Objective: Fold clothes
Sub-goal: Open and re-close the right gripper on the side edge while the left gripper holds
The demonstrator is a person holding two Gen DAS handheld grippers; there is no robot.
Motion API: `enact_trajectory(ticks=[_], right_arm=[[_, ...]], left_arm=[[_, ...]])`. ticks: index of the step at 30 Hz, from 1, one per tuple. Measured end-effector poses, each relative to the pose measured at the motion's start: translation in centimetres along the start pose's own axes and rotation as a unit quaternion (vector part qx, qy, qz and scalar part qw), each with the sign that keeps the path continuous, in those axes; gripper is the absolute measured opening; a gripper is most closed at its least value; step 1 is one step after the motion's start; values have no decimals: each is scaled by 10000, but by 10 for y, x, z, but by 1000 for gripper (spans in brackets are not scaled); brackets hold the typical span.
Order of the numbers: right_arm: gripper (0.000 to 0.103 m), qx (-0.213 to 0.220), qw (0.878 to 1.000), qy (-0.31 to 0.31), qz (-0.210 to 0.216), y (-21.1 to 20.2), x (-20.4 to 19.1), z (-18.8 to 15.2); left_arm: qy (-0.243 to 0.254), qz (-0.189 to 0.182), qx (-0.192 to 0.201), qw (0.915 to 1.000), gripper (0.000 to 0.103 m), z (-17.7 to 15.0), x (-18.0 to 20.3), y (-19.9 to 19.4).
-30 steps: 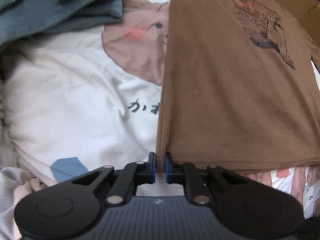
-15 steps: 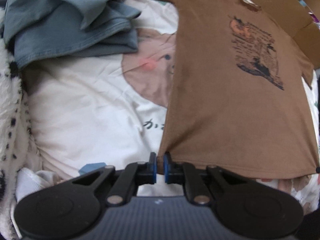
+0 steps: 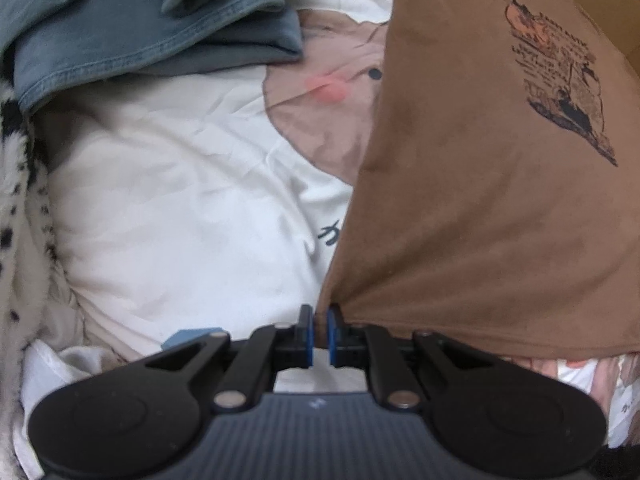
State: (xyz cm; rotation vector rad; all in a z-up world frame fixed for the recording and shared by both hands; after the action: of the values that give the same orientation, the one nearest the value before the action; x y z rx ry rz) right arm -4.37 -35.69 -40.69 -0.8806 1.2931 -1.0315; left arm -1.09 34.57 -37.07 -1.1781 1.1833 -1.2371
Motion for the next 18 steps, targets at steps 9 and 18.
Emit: enact_trajectory(ticks=[9,18], right_arm=[[17,59,9988,400,271,20,15,11],[17,397,9974,330,508,1,5,14]], left_arm=[[75,246,-17,9997,7,12,3,-7],[88,307,-37,9995,7,15,3,-8]])
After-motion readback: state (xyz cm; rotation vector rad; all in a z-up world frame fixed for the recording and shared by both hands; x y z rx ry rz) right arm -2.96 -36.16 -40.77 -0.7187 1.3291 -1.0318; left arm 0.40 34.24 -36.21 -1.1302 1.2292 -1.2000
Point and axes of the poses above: each gripper's, at about its wrist camera, not at the fingertips, and y roughly the way its jaws point, x to its right, z to its top, the point moved 2 cm from there along y, roughly the way its jaws point
